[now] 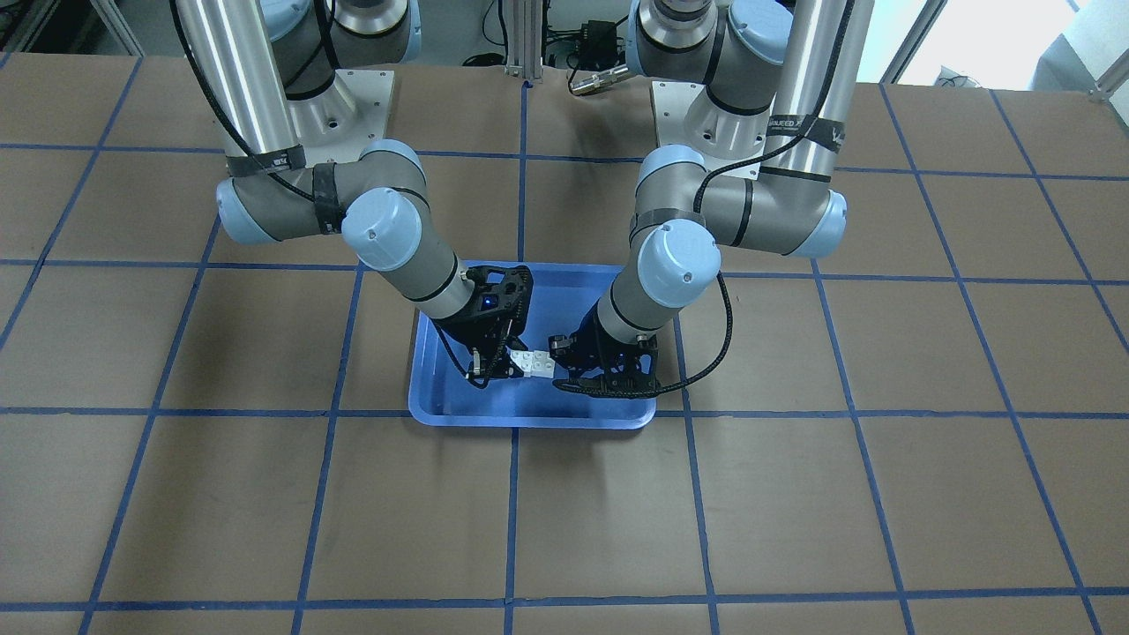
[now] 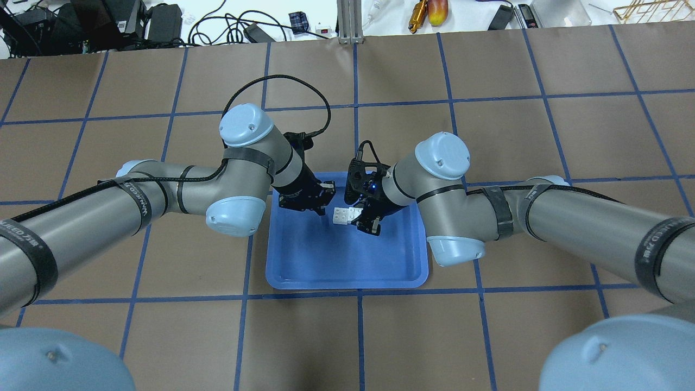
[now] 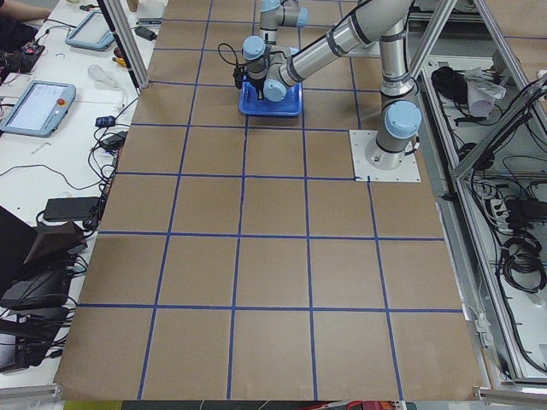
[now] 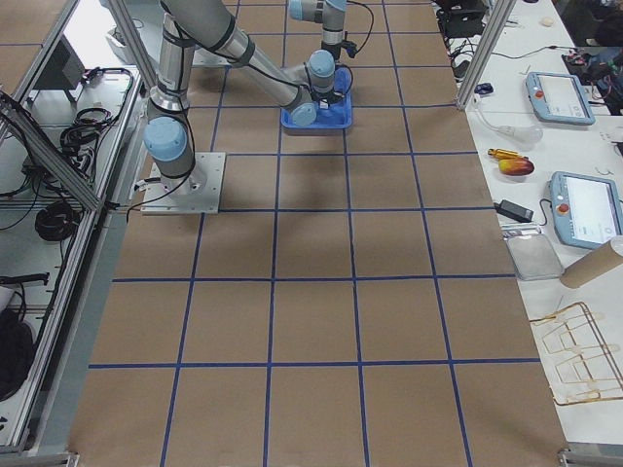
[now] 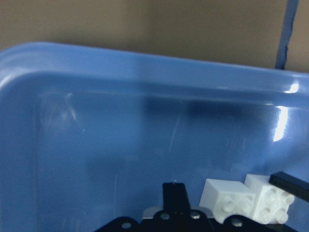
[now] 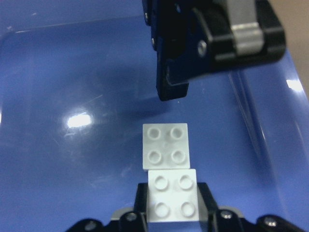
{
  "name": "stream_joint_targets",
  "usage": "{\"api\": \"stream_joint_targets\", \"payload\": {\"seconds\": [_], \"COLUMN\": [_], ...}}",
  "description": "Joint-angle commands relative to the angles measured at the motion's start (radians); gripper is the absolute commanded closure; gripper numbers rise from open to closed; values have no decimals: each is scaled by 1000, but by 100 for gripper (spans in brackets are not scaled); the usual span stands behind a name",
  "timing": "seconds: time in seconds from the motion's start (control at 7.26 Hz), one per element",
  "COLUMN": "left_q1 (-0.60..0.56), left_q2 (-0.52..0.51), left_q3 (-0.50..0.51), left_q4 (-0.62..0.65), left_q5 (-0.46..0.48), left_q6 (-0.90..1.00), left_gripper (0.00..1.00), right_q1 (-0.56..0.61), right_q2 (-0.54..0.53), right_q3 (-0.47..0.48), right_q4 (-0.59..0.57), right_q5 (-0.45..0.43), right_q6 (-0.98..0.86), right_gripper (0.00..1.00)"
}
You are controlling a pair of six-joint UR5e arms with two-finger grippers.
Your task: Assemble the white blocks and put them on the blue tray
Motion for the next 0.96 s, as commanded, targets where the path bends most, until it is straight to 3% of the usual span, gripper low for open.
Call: {"api": "stream_joint_targets", "payload": {"seconds": [0.0, 0.83], "left_q1": [0, 0], "left_q2": [0, -1], "left_q3": [0, -1], "left_q4": [1, 1], "left_q5": [0, 0], "left_q6": [-7, -5], "left_gripper": [98, 98], "right_q1": [16, 30], "right_q2": [-1, 5], "right_q3": [-2, -9], "right_q4": [1, -8], "right_q5": [-50, -41], "right_q6": [1, 26], "right_gripper": [100, 100]}}
